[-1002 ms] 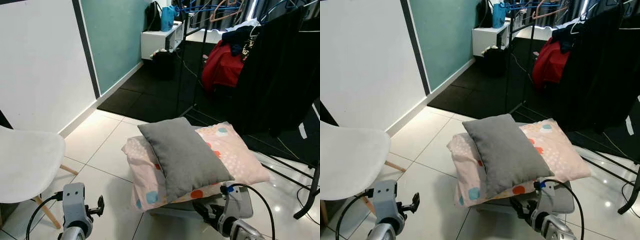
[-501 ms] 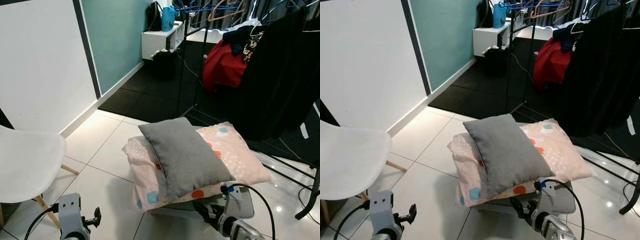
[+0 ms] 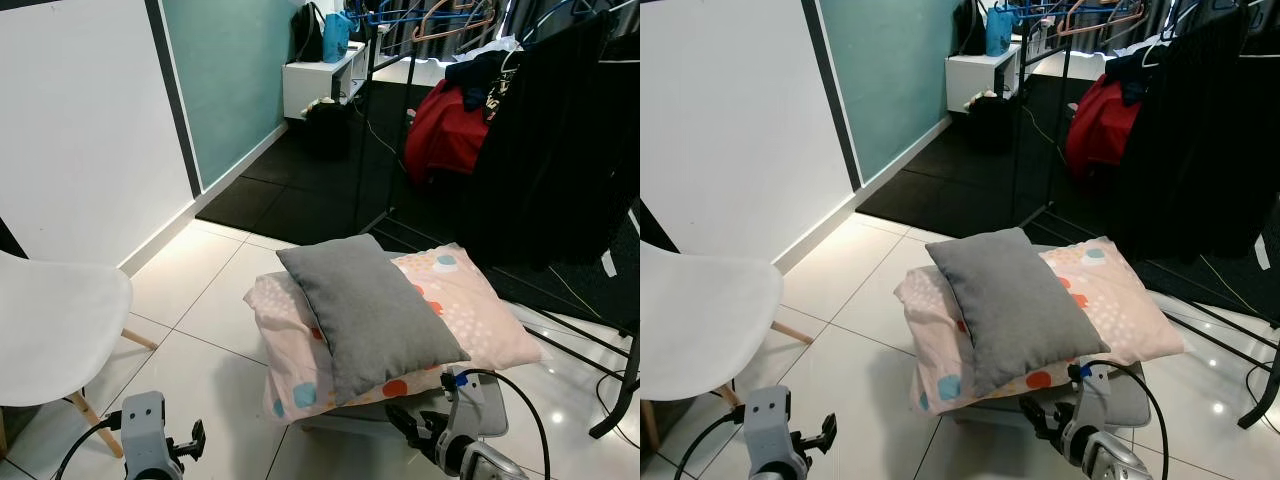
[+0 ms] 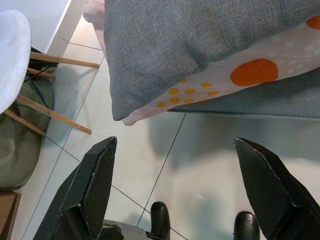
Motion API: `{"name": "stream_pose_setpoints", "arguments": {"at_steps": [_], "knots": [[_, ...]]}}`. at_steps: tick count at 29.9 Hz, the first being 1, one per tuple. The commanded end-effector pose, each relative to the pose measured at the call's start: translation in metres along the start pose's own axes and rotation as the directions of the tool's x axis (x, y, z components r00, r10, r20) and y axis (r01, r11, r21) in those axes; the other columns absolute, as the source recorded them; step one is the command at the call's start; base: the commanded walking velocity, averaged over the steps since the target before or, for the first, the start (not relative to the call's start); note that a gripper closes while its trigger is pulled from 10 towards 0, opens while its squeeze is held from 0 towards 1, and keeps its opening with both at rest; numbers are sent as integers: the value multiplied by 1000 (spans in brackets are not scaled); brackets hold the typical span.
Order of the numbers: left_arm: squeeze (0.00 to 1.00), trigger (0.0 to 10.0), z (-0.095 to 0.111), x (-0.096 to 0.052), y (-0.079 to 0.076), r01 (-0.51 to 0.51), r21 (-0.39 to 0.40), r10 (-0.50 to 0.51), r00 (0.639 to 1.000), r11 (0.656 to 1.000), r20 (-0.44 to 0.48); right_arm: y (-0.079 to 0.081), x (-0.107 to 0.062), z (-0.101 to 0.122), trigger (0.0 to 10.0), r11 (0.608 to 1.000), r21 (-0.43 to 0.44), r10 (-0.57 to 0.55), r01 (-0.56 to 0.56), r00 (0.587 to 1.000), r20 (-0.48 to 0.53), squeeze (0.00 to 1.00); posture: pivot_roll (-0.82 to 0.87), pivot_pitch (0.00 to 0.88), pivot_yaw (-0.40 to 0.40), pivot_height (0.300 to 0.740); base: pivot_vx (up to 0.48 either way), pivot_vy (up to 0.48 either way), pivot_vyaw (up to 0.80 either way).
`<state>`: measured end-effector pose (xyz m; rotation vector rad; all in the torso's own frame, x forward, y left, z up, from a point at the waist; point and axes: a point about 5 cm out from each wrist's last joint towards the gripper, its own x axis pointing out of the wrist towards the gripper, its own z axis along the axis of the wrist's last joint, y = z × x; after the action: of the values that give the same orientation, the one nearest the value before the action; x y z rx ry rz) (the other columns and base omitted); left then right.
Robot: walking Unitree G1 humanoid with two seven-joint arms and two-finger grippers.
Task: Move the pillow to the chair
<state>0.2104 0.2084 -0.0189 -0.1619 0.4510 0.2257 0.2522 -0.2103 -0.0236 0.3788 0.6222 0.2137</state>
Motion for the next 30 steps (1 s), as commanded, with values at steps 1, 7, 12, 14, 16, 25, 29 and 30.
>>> {"name": "stream_pose_setpoints", "arguments": {"at_steps": [1, 7, 12, 14, 16, 25, 29, 30], "knots": [[0, 10000, -1, 0, 2, -5, 4, 5, 1000, 1000, 1, -2, -2, -3, 10000, 1000, 5, -5, 5, 1000, -5, 0, -78, 52, -11, 740, 0, 0, 0], [0, 10000, 10, 2, 3, -3, 24, 1, 998, 1000, 57, -2, -1, 0, 10000, 1000, 5, -7, 7, 1000, 2, 0, -96, 56, -20, 740, 0, 0, 0], [0, 10000, 44, 6, -1, 23, 59, -32, 987, 998, 156, -1, 0, 2, 10000, 1000, 9, -8, 8, 1000, 9, 0, -96, 59, -15, 740, 0, 0, 0], [0, 10000, 49, 5, -3, 28, 68, -39, 985, 997, 170, 0, 1, 3, 10000, 1000, 9, -8, 8, 1000, 10, 0, -98, 59, -14, 740, 0, 0, 0], [0, 10000, 52, 5, -4, 31, 72, -43, 983, 997, 178, 0, 1, 3, 10000, 1000, 9, -8, 7, 1000, 11, 0, -98, 59, -14, 740, 0, 0, 0], [0, 10000, 96, -4, -34, 87, 329, -194, 931, 940, 309, -2, 0, 4, 10000, 1000, 6, -8, 8, 1000, 10, 0, -100, 55, -19, 740, 0, 0, 0], [0, 10000, 112, -6, -44, 96, 418, -253, 907, 903, 338, -2, -1, 3, 10000, 1000, 6, -10, 10, 1000, 7, 0, -102, 50, -19, 740, 0, 0, 0], [0, 10000, 117, -7, -47, 101, 435, -269, 899, 895, 345, -3, -1, 2, 10000, 1000, 6, -11, 11, 1000, 6, 0, -104, 46, -18, 740, 0, 0, 0]]}}
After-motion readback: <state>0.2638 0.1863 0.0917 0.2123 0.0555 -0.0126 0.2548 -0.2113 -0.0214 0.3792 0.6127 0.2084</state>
